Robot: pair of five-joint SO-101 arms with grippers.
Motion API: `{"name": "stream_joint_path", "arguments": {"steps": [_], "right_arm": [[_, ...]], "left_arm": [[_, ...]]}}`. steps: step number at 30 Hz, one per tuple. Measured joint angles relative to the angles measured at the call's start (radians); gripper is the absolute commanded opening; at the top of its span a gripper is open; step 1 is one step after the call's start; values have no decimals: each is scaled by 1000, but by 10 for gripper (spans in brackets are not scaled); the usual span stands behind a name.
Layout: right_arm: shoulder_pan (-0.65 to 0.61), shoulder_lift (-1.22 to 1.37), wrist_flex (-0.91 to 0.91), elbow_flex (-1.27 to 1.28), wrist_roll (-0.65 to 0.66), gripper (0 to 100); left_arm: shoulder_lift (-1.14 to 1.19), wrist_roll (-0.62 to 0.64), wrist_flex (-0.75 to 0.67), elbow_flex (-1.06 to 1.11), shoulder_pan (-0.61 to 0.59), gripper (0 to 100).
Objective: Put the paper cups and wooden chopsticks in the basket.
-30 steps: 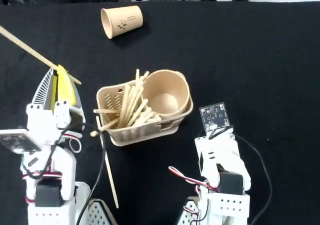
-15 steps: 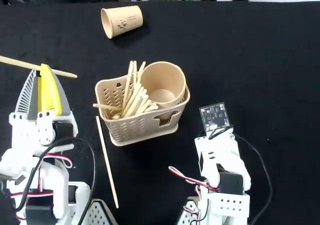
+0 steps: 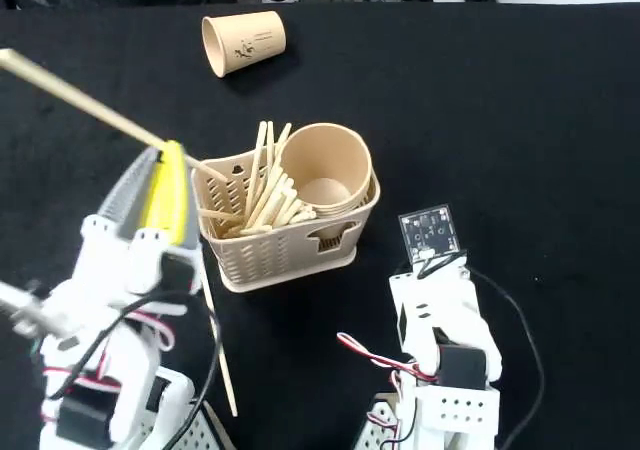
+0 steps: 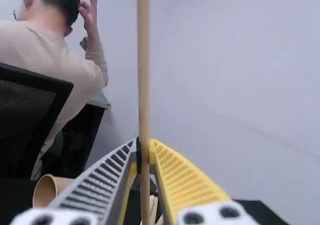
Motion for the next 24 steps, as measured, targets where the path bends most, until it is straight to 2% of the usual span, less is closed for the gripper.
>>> {"name": "stream_joint_path", "arguments": {"steps": [3,8,13,19,24], "right_arm": [[0,0,0,0,0,11],[0,0,0,0,0,11],[0,0,0,0,0,11],[0,0,0,0,0,11],[0,0,0,0,0,11]], "left_arm": [[3,-54,0,84,20,42],[6,-180,6,173,25,129],[6,-189,91,164,25,150],[17,-150,345,-34,-60,195],[216,-138,552,-301,-158,197]]}}
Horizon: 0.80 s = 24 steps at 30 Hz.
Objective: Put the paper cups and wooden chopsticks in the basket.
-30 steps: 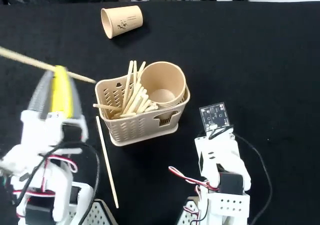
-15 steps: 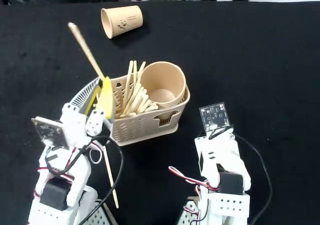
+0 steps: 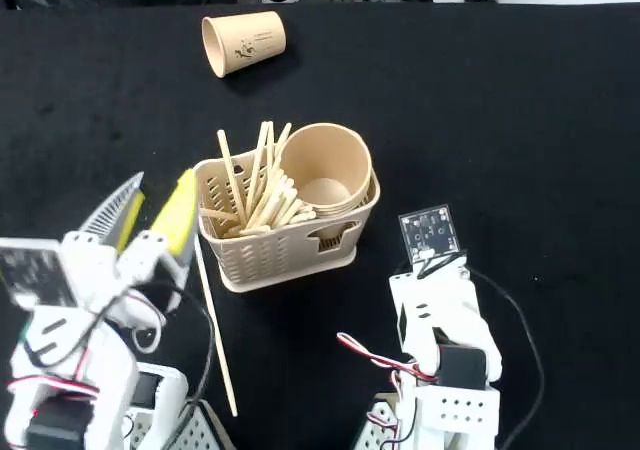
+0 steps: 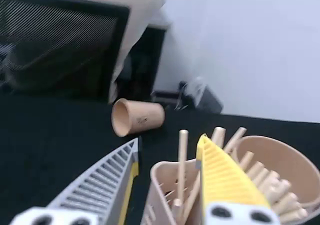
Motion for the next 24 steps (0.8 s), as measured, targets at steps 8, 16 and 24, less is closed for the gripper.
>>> {"name": "stream_joint_path", "arguments": {"steps": [8,16,24], "right_arm": [[0,0,0,0,0,11],[0,0,0,0,0,11],[0,0,0,0,0,11]], "left_arm": [[657,63,338,-368,-181,245],[1229,87,390,-402,-193,245],[1510,232,215,-359,-193,245]]}}
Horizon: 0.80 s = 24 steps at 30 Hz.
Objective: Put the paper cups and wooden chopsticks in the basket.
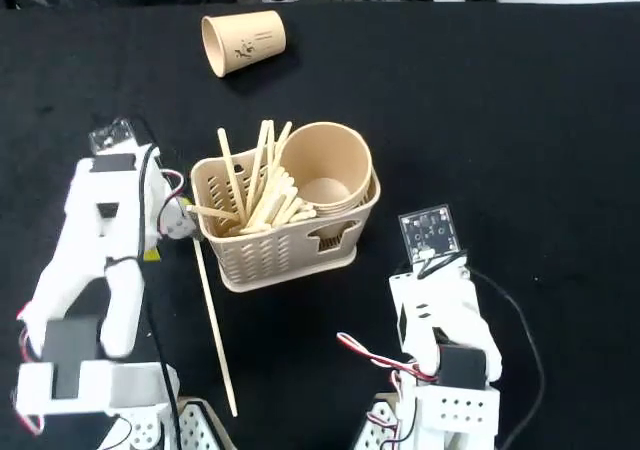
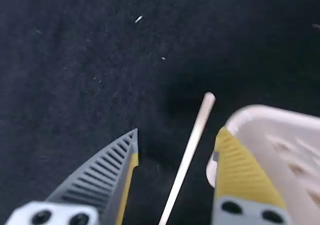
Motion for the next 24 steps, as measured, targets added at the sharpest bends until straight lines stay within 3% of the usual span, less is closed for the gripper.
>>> {"name": "stream_joint_path", "arguments": {"steps": [8,14,24], "right_arm": [[0,0,0,0,0,11],[0,0,0,0,0,11],[0,0,0,0,0,11]], "left_arm": [[198,68,-115,-6,20,239],[247,66,-114,-32,31,30],[250,-43,-124,-69,58,30]]}}
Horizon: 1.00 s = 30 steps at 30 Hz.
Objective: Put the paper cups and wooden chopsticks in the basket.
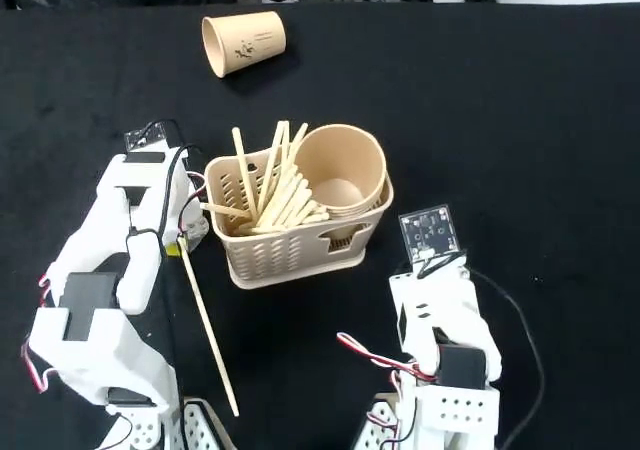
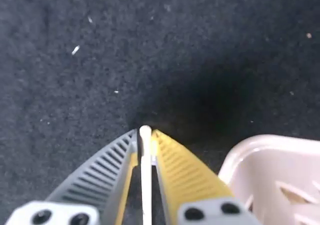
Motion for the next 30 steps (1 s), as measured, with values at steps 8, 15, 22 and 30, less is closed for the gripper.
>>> {"name": "stream_joint_path", "arguments": {"steps": [8,15,22,30], "right_arm": [[0,0,0,0,0,11],[0,0,0,0,0,11],[0,0,0,0,0,11],[0,0,0,0,0,11]], "left_arm": [[9,-11,91,-80,-28,30],[9,-8,221,-264,-121,30],[-173,-8,292,-457,-140,29],[-683,-28,173,-652,-140,29]]}}
